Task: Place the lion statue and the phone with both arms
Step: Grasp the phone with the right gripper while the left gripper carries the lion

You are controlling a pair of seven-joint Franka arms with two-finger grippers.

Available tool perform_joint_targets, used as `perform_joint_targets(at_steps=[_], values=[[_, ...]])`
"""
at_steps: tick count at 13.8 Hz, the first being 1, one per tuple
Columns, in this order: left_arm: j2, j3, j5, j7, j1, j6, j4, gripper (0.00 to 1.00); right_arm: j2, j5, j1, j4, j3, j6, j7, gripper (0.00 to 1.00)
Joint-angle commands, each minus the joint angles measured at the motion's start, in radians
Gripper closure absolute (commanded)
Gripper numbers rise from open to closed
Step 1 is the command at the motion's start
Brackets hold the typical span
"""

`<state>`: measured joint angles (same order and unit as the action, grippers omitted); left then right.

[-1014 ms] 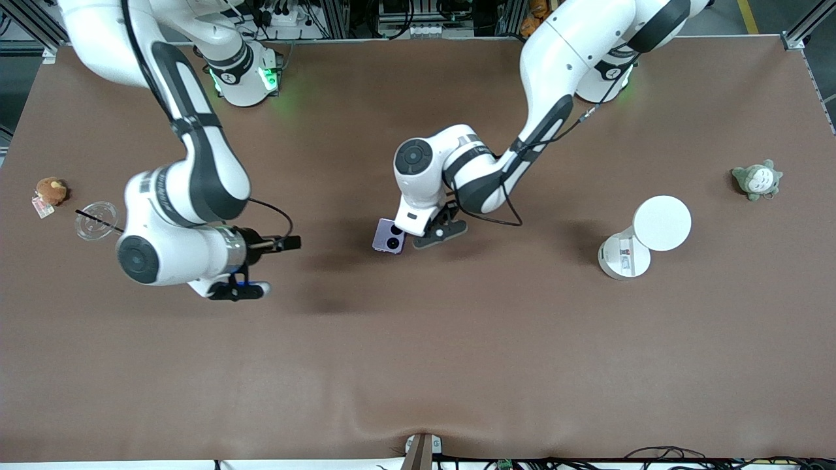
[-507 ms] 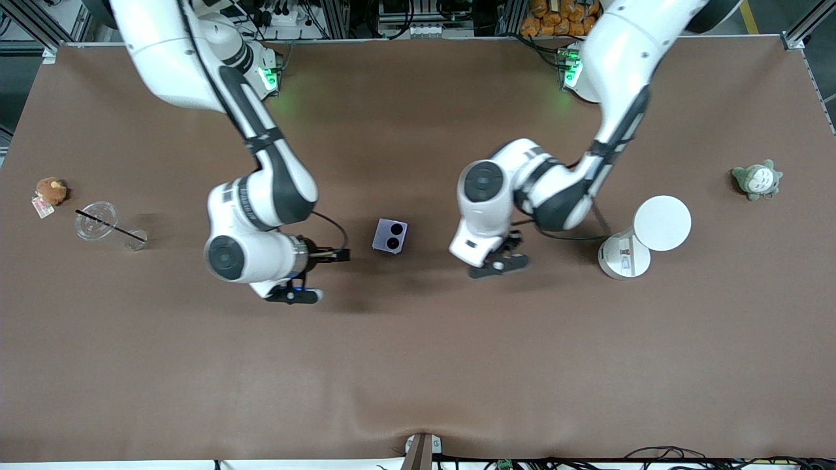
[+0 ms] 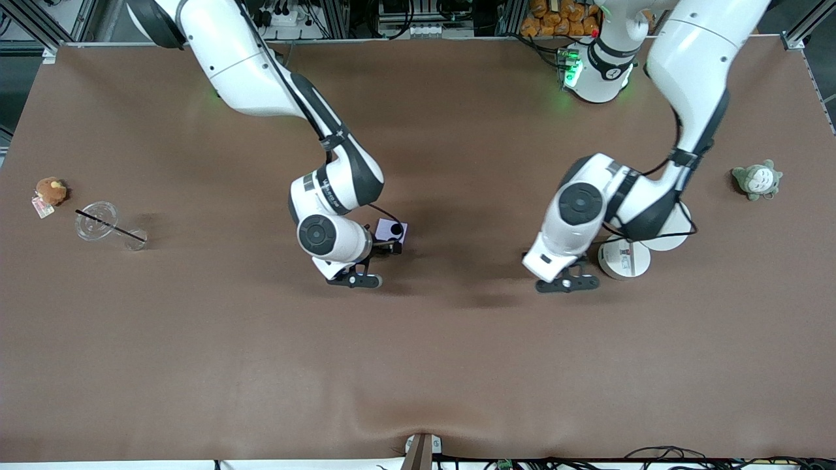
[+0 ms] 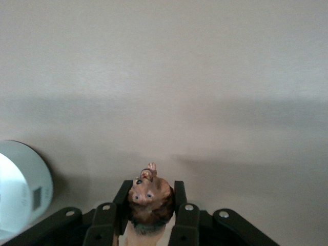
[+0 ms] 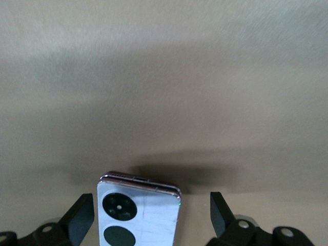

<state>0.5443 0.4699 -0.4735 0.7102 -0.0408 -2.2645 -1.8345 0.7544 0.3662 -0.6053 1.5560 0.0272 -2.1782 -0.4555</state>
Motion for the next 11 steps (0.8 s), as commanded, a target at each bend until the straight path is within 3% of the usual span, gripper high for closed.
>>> perform_joint_targets(at_steps=[1,6,11], values=[[-0.049,0.022,-0.028,-0.034,-0.054,-0.059,-0.093,1.00,-0.006,-0.004,-0.025,0.006,0.011,0.005,-0.038,0.00],[-0.113,0.022,-0.034,-0.109,-0.148,-0.204,-0.251,1.00,-0.003,-0.006,-0.054,0.041,0.014,0.000,-0.074,0.00],[-0.138,0.019,-0.036,-0.109,-0.162,-0.222,-0.301,1.00,0.000,-0.004,-0.060,0.047,0.014,-0.032,-0.089,0.00]])
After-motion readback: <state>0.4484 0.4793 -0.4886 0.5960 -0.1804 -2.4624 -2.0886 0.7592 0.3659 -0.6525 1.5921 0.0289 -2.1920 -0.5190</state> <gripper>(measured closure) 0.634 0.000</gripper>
